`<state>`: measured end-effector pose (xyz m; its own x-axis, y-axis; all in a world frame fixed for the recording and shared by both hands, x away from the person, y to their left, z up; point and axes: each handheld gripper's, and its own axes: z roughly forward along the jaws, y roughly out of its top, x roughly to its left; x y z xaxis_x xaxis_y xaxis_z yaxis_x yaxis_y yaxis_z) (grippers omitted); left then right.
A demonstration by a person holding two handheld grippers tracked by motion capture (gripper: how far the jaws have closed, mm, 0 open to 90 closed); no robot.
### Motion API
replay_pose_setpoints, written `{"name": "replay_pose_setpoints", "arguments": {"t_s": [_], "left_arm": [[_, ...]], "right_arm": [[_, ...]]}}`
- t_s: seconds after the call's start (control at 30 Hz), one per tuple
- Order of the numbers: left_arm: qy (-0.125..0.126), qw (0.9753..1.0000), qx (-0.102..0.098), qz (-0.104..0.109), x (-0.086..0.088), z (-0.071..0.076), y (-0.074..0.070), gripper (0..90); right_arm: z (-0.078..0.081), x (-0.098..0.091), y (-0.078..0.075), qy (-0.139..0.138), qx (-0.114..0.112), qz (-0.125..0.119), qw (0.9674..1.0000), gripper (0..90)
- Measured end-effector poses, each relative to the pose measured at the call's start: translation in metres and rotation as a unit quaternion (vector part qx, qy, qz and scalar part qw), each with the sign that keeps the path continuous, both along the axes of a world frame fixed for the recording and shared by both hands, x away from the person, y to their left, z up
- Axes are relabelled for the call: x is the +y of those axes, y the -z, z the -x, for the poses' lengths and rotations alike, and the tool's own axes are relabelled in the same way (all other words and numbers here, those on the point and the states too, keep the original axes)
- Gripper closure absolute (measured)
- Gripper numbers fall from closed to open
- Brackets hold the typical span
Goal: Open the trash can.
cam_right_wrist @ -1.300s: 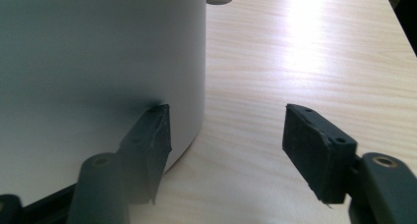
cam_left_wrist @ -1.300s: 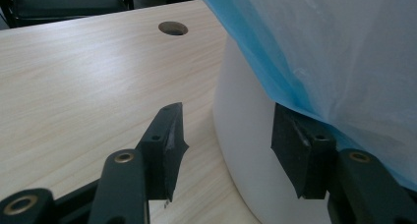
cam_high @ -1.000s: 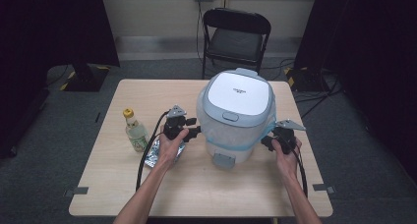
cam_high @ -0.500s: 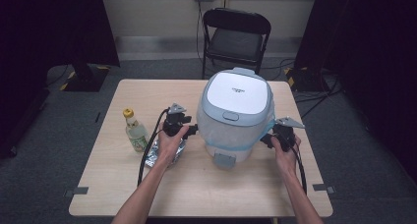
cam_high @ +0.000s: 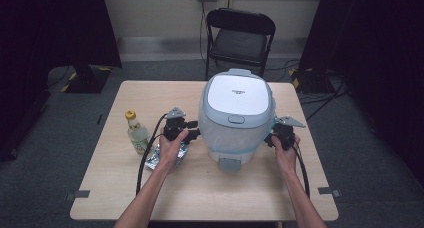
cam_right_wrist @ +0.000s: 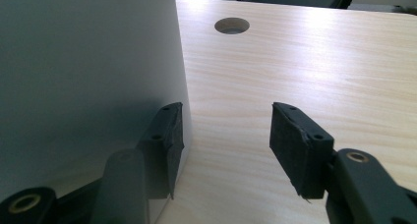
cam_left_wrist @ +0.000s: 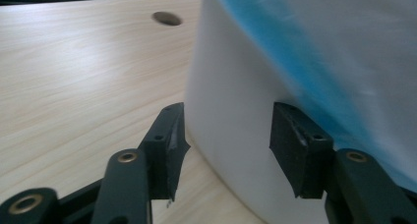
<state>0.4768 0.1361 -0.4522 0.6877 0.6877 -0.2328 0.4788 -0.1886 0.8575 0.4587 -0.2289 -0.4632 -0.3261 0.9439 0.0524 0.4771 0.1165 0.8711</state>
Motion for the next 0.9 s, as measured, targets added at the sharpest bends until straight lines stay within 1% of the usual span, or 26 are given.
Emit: {"name": "replay_pose_setpoints", "arguments": {"t_s": [0.07, 0.1, 0.13, 0.17, 0.2, 0.23, 0.3, 0.43, 0.47, 0.5, 0.53, 0.6, 0.7, 0.73, 0.87, 0.9], "left_arm": [[-0.018, 0.9998, 0.001, -0.009, -0.002, -0.005, 0.001, 47.4], [-0.028, 0.9996, 0.007, -0.007, -0.003, -0.008, 0.003, 47.3], [-0.028, 0.9996, 0.007, -0.002, -0.003, -0.009, 0.004, 47.5], [-0.024, 0.9997, 0.005, 0.003, -0.003, -0.009, 0.005, 49.6], [-0.02, 0.9998, 0.002, 0.004, -0.003, -0.008, 0.005, 53.0], [-0.017, 0.9998, -0.003, 0.0, -0.003, -0.006, 0.005, 55.8], [-0.013, 0.9999, -0.003, -0.005, -0.003, -0.003, 0.002, 62.0], [-0.007, 0.9999, 0.0, -0.007, 0.0, 0.003, 0.001, 64.7], [-0.004, 1.0, -0.001, -0.004, 0.001, 0.005, 0.002, 65.8], [-0.001, 1.0, 0.0, -0.003, 0.002, 0.008, 0.002, 69.4], [-0.002, 1.0, -0.002, -0.003, 0.002, 0.01, 0.002, 69.6], [0.003, 1.0, 0.0, -0.001, 0.005, 0.013, 0.002, 69.6], [0.009, 0.9999, -0.002, -0.011, 0.008, 0.019, 0.001, 68.6], [0.009, 0.9999, -0.001, -0.007, 0.008, 0.02, 0.001, 68.1], [0.013, 0.9999, 0.0, -0.003, 0.012, 0.027, 0.002, 67.2], [0.015, 0.9998, -0.004, -0.009, 0.013, 0.028, 0.001, 66.9]], "right_arm": [[-0.002, 0.002, 0.0, -0.006, 0.0, 0.003, 1.0, 46.1], [-0.003, 0.002, 0.0, -0.009, 0.0, 0.004, 1.0, 46.2], [-0.003, 0.003, 0.0, -0.011, -0.001, 0.002, 0.9999, 46.4], [-0.003, 0.003, 0.0, -0.013, -0.001, 0.0, 0.9999, 47.5], [-0.003, 0.003, 0.0, -0.015, 0.001, -0.004, 0.9999, 49.4], [-0.003, 0.004, 0.0, -0.018, 0.001, -0.006, 0.9998, 51.7], [-0.003, 0.005, 0.0, -0.023, 0.001, -0.008, 0.9997, 56.2], [-0.003, 0.011, 0.001, -0.034, -0.001, -0.019, 0.9992, 68.5], [-0.003, 0.013, 0.001, -0.034, -0.002, -0.019, 0.9992, 69.1], [-0.003, 0.014, 0.001, -0.034, -0.001, -0.019, 0.9992, 71.1], [-0.002, 0.015, 0.001, -0.04, 0.0, -0.019, 0.999, 72.0], [-0.001, 0.017, 0.0, -0.042, 0.002, -0.015, 0.999, 72.0], [0.001, 0.018, -0.001, -0.047, 0.003, -0.011, 0.9988, 72.1], [0.003, 0.019, -0.001, -0.049, 0.005, -0.01, 0.9987, 72.0], [0.007, 0.021, -0.002, -0.057, 0.008, -0.006, 0.9983, 72.1], [0.008, 0.021, -0.002, -0.059, 0.009, -0.007, 0.9982, 72.2]]}}
